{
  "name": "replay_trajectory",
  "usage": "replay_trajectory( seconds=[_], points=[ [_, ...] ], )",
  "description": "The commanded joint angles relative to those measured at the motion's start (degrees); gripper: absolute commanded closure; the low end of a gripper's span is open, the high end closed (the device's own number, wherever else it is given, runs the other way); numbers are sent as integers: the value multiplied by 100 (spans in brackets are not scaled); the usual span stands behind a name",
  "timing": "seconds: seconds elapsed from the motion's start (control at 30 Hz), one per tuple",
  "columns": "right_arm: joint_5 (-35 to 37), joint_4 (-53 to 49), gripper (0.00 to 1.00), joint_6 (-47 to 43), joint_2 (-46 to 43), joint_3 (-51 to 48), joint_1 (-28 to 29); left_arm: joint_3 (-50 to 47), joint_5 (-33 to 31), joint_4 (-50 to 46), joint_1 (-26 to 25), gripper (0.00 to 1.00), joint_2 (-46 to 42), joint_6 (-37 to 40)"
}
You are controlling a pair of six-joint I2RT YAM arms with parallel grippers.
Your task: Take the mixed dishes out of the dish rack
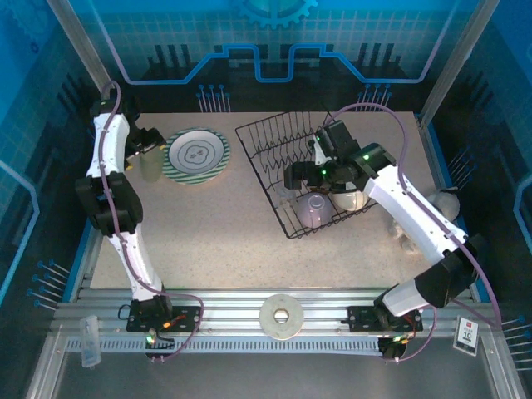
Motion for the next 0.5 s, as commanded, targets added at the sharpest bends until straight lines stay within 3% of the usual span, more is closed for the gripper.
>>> replay_trajectory(
  seconds=[0.0, 0.47],
  points=[
    [-66, 40, 0, -82, -179, -105, -28, -66, 145, -34, 58, 1, -382, 48],
    [-120, 149, 0, -64, -282, -273, -53, -453, 385, 100, 51, 1, -642, 202]
  ],
)
